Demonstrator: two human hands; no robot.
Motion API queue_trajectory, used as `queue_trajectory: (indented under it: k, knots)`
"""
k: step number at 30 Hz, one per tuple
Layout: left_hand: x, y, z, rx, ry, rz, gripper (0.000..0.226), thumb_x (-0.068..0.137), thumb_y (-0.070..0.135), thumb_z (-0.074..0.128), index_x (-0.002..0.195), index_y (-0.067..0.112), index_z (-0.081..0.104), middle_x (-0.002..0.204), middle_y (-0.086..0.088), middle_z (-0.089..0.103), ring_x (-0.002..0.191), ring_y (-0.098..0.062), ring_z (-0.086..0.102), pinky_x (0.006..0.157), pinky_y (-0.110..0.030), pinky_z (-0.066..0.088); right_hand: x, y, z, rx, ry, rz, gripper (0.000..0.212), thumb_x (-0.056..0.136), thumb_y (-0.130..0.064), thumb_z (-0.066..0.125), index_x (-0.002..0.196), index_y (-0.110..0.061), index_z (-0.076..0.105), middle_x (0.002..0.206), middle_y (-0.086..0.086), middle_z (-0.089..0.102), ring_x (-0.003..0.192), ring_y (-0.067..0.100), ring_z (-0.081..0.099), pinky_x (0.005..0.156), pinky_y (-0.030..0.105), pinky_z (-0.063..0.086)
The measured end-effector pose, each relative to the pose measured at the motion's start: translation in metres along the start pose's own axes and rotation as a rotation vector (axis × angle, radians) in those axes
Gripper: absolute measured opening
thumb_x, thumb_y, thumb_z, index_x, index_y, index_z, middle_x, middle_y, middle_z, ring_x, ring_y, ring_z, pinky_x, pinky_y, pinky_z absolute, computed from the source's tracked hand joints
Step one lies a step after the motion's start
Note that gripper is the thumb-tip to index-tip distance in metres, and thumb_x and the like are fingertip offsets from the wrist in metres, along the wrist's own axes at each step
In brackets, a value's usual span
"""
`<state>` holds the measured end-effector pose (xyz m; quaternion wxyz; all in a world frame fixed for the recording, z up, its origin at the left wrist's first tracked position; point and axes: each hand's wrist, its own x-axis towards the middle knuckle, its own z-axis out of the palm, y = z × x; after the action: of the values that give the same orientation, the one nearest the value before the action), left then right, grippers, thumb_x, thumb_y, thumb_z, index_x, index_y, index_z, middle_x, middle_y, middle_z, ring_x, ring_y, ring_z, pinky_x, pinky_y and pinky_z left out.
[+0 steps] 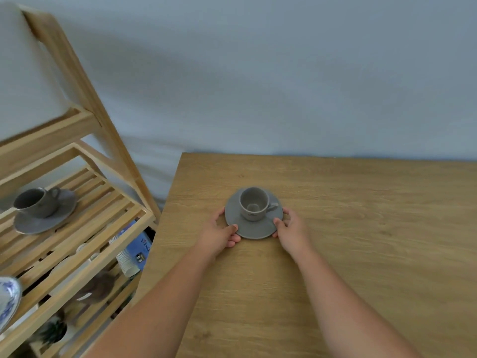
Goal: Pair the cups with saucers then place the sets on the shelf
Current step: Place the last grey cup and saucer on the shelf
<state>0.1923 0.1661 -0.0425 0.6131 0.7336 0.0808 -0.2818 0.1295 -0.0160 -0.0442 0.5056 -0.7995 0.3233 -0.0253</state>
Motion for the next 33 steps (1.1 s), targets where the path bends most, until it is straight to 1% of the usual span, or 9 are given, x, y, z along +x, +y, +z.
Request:
queue_trajectory:
  k: [6, 10, 16, 20, 22, 24, 27, 31, 33]
  knots:
    - [-0.040, -0.022, -0.031, -0.085, 0.040, -0.003, 0.070, 0.090, 0.005, 0.068, 0.149, 0.025, 0.037, 0.072, -0.012, 0.072, 0.059, -0.013, 0.067, 0.057, -0.024, 0.059, -0.025, 0.009, 0.033, 0.073, -0.030, 0.024, 0.029, 0.094, -0.022, 0.057, 0.122, -0.029, 0.053, 0.102, -0.002, 0.073, 0.090, 0.014, 0.068, 0.088, 0.040, 0.054]
    - [-0.058, -0.037, -0.061, -0.135, 0.093, -0.010, 0.071, 0.089, 0.007, 0.070, 0.149, 0.026, 0.038, 0.075, -0.016, 0.073, 0.061, -0.015, 0.068, 0.058, -0.025, 0.059, -0.042, -0.003, 0.057, 0.141, -0.105, 0.042, 0.026, 0.095, -0.018, 0.056, 0.118, -0.031, 0.052, 0.098, -0.004, 0.070, 0.091, 0.013, 0.067, 0.084, 0.035, 0.054]
    - [-0.077, -0.054, -0.114, -0.195, 0.198, 0.001, 0.068, 0.090, 0.008, 0.068, 0.147, 0.029, 0.038, 0.076, -0.017, 0.074, 0.064, -0.018, 0.068, 0.062, -0.030, 0.057, -0.058, -0.029, 0.110, 0.147, -0.214, 0.002, 0.027, 0.096, -0.017, 0.055, 0.119, -0.031, 0.052, 0.094, -0.004, 0.069, 0.091, 0.014, 0.067, 0.086, 0.038, 0.054]
    - [-0.087, -0.060, -0.151, -0.219, 0.297, 0.015, 0.063, 0.093, 0.009, 0.065, 0.147, 0.029, 0.038, 0.069, -0.010, 0.073, 0.062, -0.015, 0.067, 0.059, -0.028, 0.055, -0.066, -0.051, 0.153, 0.143, -0.287, -0.018, 0.028, 0.096, -0.017, 0.053, 0.120, -0.031, 0.053, 0.105, -0.001, 0.071, 0.093, 0.017, 0.068, 0.086, 0.044, 0.055]
    - [-0.092, -0.061, -0.170, -0.266, 0.332, 0.043, 0.060, 0.094, 0.006, 0.063, 0.145, 0.027, 0.041, 0.065, -0.011, 0.069, 0.057, -0.016, 0.063, 0.054, -0.027, 0.051, -0.071, -0.064, 0.173, 0.192, -0.333, -0.009, 0.027, 0.097, -0.015, 0.051, 0.116, -0.034, 0.051, 0.104, 0.003, 0.070, 0.081, 0.015, 0.066, 0.073, 0.037, 0.058]
    - [-0.096, -0.063, -0.190, -0.307, 0.359, 0.065, 0.059, 0.095, 0.003, 0.061, 0.145, 0.025, 0.041, 0.064, -0.014, 0.066, 0.056, -0.018, 0.059, 0.051, -0.027, 0.048, -0.077, -0.081, 0.192, 0.199, -0.374, -0.009, 0.025, 0.099, -0.012, 0.047, 0.114, -0.032, 0.046, 0.082, 0.007, 0.065, 0.057, 0.013, 0.056, 0.050, 0.027, 0.050]
    - [-0.099, -0.067, -0.220, -0.330, 0.426, 0.059, 0.062, 0.094, 0.006, 0.062, 0.148, 0.024, 0.037, 0.066, -0.014, 0.068, 0.055, -0.015, 0.062, 0.050, -0.025, 0.050, -0.081, -0.103, 0.219, 0.162, -0.443, -0.027, 0.024, 0.101, -0.011, 0.045, 0.117, -0.029, 0.042, 0.063, 0.009, 0.057, 0.045, 0.016, 0.049, 0.044, 0.028, 0.046]
    - [-0.096, -0.079, -0.255, -0.404, 0.487, 0.024, 0.057, 0.095, 0.007, 0.061, 0.143, 0.029, 0.041, 0.077, -0.016, 0.070, 0.062, -0.017, 0.064, 0.055, -0.026, 0.053, -0.081, -0.126, 0.257, 0.087, -0.575, -0.049, 0.032, 0.101, -0.011, 0.043, 0.132, -0.020, 0.044, 0.076, 0.011, 0.058, 0.040, 0.014, 0.048, 0.039, 0.025, 0.042]
    - [-0.094, -0.084, -0.268, -0.453, 0.508, 0.006, 0.059, 0.095, 0.006, 0.060, 0.145, 0.030, 0.040, 0.080, -0.016, 0.070, 0.065, -0.019, 0.063, 0.057, -0.028, 0.051, -0.079, -0.136, 0.274, 0.062, -0.606, -0.035, 0.030, 0.100, -0.011, 0.044, 0.128, -0.021, 0.047, 0.083, 0.016, 0.061, 0.040, 0.016, 0.049, 0.038, 0.025, 0.041]
